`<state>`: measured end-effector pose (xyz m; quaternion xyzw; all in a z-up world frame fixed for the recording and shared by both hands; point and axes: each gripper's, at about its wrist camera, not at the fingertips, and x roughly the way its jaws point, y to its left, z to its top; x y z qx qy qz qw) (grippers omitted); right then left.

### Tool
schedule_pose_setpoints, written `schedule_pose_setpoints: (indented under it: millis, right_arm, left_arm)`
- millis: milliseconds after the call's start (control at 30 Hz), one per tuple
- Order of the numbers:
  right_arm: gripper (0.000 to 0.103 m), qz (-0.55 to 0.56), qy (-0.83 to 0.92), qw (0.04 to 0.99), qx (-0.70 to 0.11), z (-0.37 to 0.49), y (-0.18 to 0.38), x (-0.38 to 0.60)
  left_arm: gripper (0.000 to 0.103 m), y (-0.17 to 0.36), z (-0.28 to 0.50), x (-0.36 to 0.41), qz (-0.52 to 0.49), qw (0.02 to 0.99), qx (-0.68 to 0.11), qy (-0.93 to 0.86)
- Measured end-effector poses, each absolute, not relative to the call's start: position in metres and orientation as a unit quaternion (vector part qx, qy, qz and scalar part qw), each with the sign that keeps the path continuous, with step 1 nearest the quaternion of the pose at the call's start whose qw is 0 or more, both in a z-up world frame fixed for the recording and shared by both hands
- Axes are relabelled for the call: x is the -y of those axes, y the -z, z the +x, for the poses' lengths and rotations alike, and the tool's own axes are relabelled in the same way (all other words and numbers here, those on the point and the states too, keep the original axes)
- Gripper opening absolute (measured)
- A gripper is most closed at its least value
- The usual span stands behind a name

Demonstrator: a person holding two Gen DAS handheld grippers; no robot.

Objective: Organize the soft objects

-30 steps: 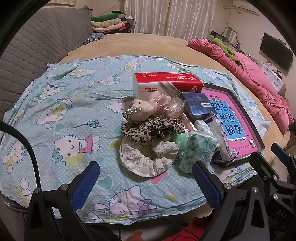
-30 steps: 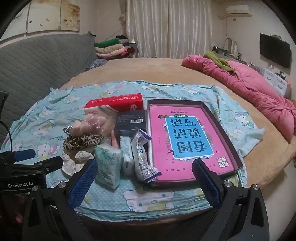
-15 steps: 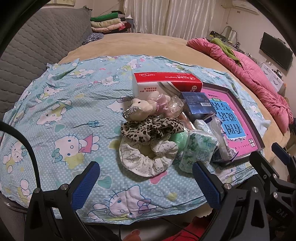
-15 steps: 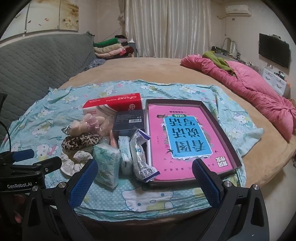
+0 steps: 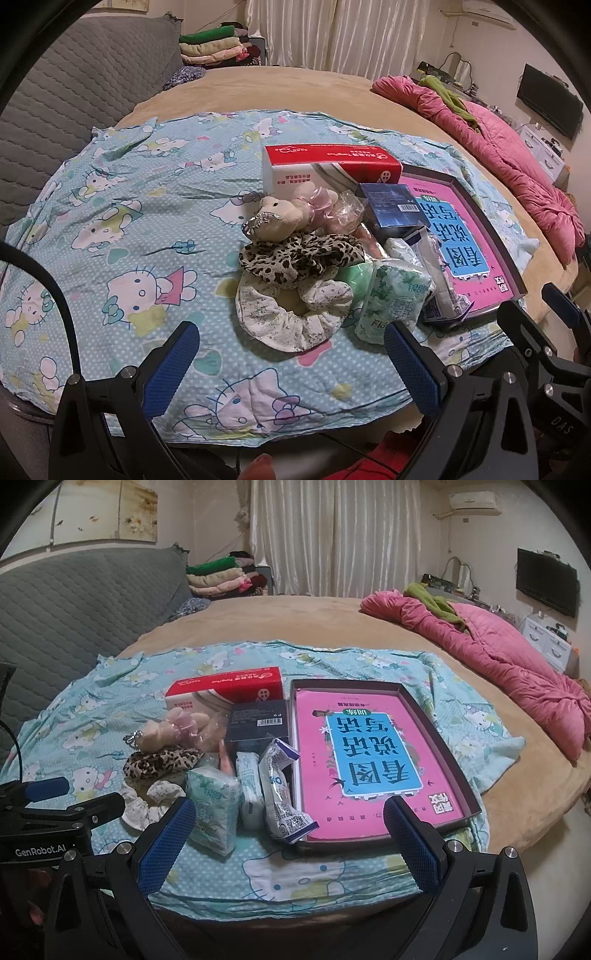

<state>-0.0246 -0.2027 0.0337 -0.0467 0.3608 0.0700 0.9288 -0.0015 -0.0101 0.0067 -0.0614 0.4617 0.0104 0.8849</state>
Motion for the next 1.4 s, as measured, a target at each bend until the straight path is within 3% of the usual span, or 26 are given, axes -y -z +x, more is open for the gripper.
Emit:
schedule_pose_setpoints:
  millis: [867,1400]
  right_arm:
    - [0.101,-0.057,-0.071,0.925,-0.369,-0.022,-0.029,0.196]
    - [0.101,-0.072,-0.093,0.915,-0.386,-0.017,-0.015,0.174]
  left_arm:
    - [0.101,-0.002,-0.003,0.009,-0.069,0.882,-0.465,-0.007]
    - [0.101,0.021,0.011,-0.044,-0.131,0.861,-0.491,-0.009]
